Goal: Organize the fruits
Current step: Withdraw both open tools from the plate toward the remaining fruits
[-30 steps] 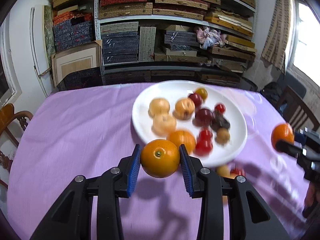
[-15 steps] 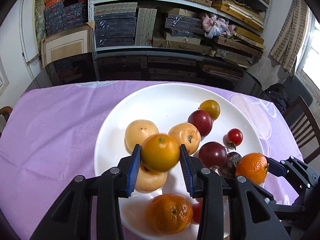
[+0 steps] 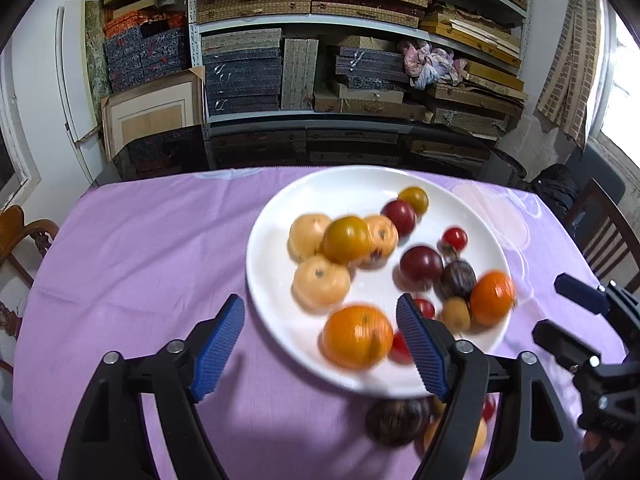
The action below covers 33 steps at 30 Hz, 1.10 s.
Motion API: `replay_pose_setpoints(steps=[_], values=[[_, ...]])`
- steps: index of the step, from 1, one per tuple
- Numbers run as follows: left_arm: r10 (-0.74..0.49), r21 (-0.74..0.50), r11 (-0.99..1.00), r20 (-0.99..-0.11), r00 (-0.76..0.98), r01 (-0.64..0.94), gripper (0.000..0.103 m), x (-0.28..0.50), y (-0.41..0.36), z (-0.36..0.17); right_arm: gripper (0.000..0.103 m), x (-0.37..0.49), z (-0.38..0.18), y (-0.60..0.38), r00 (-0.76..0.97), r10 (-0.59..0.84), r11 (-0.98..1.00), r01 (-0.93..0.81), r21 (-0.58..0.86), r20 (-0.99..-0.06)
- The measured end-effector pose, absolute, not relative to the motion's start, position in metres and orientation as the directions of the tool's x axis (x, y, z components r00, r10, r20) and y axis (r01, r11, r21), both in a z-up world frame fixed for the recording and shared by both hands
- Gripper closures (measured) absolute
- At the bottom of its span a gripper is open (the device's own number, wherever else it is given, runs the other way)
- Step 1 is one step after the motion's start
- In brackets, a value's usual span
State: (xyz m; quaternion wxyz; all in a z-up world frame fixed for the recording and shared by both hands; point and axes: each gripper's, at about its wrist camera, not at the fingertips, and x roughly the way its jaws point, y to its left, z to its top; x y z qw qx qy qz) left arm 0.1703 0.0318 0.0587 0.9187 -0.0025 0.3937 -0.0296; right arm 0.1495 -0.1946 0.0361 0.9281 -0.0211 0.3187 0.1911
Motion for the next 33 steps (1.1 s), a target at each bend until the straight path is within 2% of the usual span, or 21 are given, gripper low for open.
replay_pose_setpoints(steps=[6,24,27,33], values=[[-0.074,-0.033,0.997,-0.741,0.667,0.075,0.019,0.131,0.027,0.034,0.036,0.113,0.013,-0.197,0.725,0.313,0.925,-0.381,0.022,-0.614],[-0.105,-0.043,0.992,-0.782,0.614,0.115,0.017,0.137,-0.002,-0.001,0.034,0.117,0.011,-0.220,0.704,0.356,0.925,-0.361,0.121,-0.615],[-0.086,-0.012,0.992,-0.791,0.606,0.125,0.011,0.138,-0.006,-0.006,0.033,0.118,0.012,-0.221,0.705,0.357,0.925,-0.359,0.125,-0.612],[0.022,0.123,0.986,-0.769,0.638,0.114,0.011,0.129,-0.008,-0.014,0.033,0.117,0.014,-0.225,0.708,0.362,0.924,-0.357,0.135,-0.607]])
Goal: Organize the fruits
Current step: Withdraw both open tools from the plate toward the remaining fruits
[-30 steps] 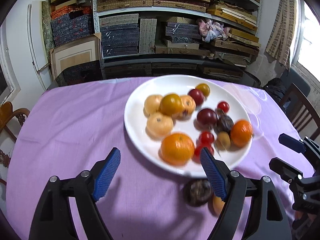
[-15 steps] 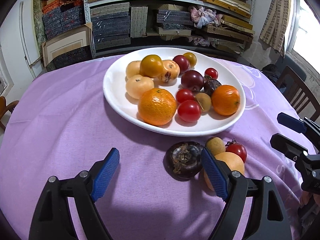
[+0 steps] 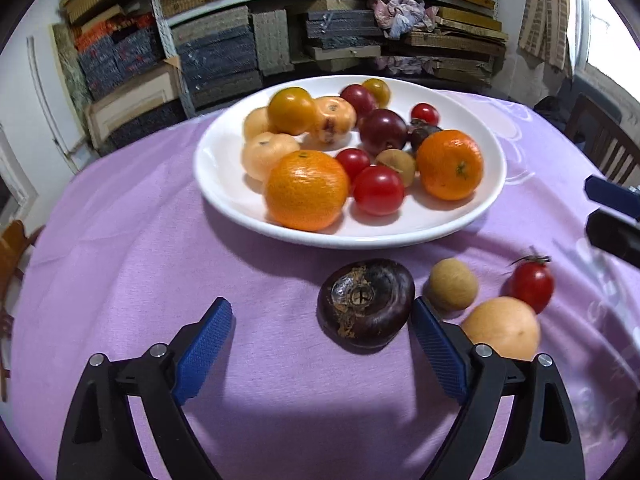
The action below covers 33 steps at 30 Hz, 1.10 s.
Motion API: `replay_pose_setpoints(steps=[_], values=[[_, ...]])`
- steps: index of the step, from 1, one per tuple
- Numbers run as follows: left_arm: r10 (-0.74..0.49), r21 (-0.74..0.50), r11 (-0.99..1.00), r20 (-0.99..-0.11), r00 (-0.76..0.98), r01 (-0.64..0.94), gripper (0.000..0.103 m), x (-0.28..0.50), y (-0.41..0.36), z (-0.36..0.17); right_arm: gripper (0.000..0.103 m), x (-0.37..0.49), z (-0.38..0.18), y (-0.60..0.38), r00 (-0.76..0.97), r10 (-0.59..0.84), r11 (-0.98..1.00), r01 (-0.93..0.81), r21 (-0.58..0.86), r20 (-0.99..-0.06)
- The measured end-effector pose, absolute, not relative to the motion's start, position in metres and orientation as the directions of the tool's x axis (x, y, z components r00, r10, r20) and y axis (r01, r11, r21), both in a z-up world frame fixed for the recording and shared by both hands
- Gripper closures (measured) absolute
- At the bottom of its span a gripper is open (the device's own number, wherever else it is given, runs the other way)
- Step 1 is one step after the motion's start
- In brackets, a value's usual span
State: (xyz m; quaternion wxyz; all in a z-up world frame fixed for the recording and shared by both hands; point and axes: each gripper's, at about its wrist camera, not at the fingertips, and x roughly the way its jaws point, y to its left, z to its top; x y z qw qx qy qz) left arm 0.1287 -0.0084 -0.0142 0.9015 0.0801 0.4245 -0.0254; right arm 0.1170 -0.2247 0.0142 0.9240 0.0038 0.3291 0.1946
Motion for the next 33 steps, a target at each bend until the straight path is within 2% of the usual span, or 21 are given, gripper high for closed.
replay_pose_setpoints(steps=[2,9,12,17,25,33], values=[[0.053,0.142,0.986,-0.758,0.650,0.086,0.011,0.126,0.000,-0.015,0.033,0.117,0.013,-0.225,0.703,0.363,0.924,-0.359,0.135,-0.611],[0.091,0.092,0.995,-0.762,0.641,-0.032,0.011,0.126,0.044,-0.012,0.032,0.119,0.010,-0.222,0.696,0.358,0.924,-0.360,0.129,-0.622],[0.056,0.046,0.998,-0.771,0.634,-0.032,0.011,0.126,0.048,-0.009,0.032,0.119,0.008,-0.221,0.693,0.360,0.923,-0.361,0.132,-0.625],[0.024,0.055,0.998,-0.747,0.664,0.026,0.011,0.126,0.035,-0.007,0.032,0.116,0.005,-0.213,0.677,0.370,0.913,-0.391,0.116,-0.636],[-0.009,-0.049,0.998,-0.755,0.656,-0.044,0.013,0.138,0.049,-0.006,0.032,0.117,0.004,-0.212,0.676,0.369,0.915,-0.385,0.121,-0.638],[0.036,0.012,0.999,-0.743,0.668,-0.041,0.031,0.127,0.058,-0.003,0.032,0.118,0.002,-0.212,0.665,0.372,0.910,-0.400,0.113,-0.647]])
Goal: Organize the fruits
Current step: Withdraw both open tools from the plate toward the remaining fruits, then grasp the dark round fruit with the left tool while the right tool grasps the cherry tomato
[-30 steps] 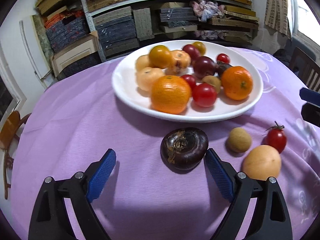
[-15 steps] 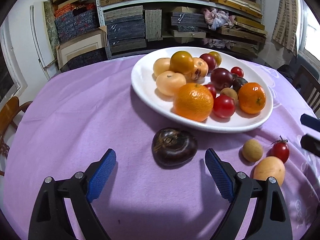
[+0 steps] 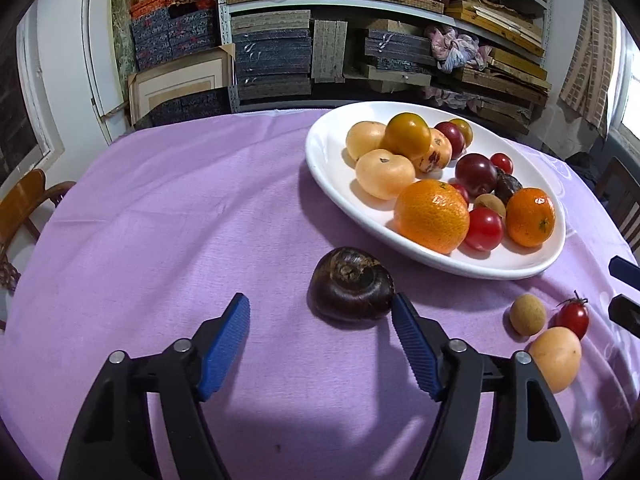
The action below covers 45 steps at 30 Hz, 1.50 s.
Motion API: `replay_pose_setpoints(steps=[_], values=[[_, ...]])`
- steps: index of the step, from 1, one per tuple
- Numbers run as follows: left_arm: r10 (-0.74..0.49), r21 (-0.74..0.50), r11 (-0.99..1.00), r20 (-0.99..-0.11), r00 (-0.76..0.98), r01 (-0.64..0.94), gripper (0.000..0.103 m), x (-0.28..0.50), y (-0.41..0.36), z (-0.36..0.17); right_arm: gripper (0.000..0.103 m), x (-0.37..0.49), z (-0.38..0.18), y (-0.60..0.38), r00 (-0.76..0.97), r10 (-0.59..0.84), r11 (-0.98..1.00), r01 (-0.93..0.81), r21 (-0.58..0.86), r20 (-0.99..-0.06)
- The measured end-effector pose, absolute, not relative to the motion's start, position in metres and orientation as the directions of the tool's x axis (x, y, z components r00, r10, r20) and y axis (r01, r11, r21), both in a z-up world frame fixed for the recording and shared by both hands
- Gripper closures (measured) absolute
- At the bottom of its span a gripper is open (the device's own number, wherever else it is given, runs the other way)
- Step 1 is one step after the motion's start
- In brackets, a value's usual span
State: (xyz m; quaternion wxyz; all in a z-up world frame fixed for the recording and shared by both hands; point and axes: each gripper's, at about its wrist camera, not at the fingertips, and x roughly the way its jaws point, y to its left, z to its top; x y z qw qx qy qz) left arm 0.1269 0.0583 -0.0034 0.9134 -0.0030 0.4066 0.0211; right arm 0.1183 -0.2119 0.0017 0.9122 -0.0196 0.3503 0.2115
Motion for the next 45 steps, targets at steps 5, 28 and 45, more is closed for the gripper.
replay_pose_setpoints(steps=[5,28,45], values=[[-0.005,-0.043,0.998,-0.754,0.657,-0.041,0.047,0.129,0.072,-0.007,0.032,0.116,-0.005,-0.198,0.636,0.371,0.892,-0.447,0.070,-0.677],[-0.024,-0.031,1.000,-0.777,0.628,0.000,0.032,0.147,0.056,-0.012,0.071,0.135,-0.026,-0.167,0.563,0.348,0.878,-0.475,0.050,-0.749],[-0.052,-0.087,0.996,-0.768,0.639,-0.024,0.030,0.157,0.064,-0.013,0.073,0.137,-0.028,-0.166,0.543,0.378,0.875,-0.473,0.098,-0.750]])
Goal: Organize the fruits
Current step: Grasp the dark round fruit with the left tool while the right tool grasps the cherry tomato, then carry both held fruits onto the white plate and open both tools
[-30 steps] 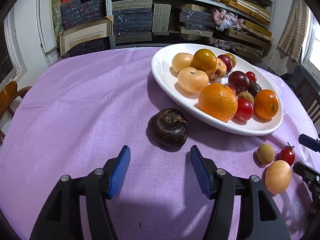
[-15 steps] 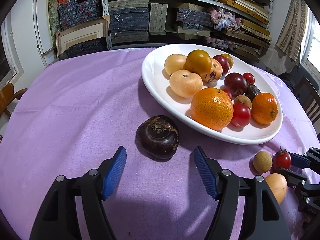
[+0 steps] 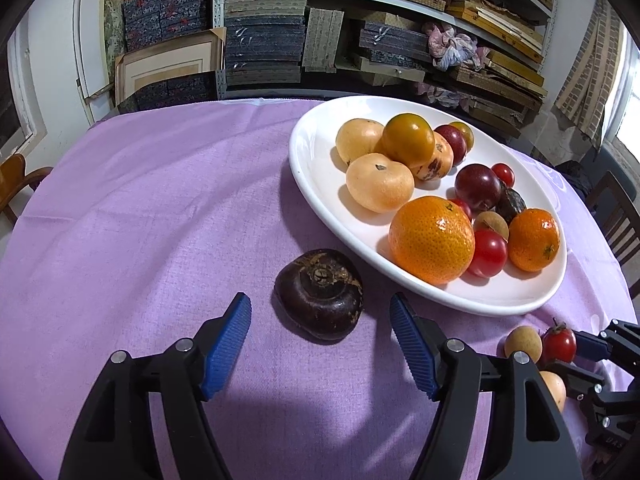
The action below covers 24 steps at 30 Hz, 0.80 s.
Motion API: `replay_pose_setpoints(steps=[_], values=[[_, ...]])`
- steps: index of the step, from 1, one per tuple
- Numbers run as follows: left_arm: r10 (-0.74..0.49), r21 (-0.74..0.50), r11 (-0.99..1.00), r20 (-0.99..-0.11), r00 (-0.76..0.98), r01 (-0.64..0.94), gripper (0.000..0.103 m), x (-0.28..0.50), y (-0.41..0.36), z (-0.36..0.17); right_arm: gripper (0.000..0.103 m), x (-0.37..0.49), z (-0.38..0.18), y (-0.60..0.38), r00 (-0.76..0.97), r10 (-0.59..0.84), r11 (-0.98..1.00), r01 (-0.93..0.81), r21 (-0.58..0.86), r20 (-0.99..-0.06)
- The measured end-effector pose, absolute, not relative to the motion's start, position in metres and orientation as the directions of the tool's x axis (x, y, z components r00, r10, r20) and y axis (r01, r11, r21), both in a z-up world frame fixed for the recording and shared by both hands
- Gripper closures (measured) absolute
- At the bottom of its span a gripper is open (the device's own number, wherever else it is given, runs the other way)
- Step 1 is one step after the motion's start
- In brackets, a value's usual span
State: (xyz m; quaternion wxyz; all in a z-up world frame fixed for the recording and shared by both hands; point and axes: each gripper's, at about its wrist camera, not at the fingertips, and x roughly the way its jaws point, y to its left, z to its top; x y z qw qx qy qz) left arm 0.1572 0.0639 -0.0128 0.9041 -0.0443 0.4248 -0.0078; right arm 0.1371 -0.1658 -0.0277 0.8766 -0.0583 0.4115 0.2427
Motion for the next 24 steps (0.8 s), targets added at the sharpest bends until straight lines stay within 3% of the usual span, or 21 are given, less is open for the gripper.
replay_pose_setpoints(steps=[7,12,14,24], values=[[-0.052,-0.102,0.994,-0.763,0.644,-0.041,0.032,0.157,0.067,-0.011,0.073,0.136,-0.027,-0.169,0.543,0.382,0.878,-0.467,0.109,-0.748],[-0.051,-0.103,0.994,-0.759,0.649,-0.042,0.054,0.157,0.069,-0.010,0.073,0.135,-0.028,-0.170,0.543,0.384,0.878,-0.465,0.113,-0.747],[-0.060,-0.103,0.994,-0.758,0.649,-0.029,0.058,0.156,0.068,-0.010,0.073,0.135,-0.027,-0.171,0.543,0.385,0.878,-0.464,0.115,-0.747],[-0.017,-0.051,0.998,-0.727,0.687,-0.029,0.059,0.143,0.059,-0.002,0.073,0.132,-0.026,-0.174,0.549,0.388,0.881,-0.457,0.123,-0.740]])
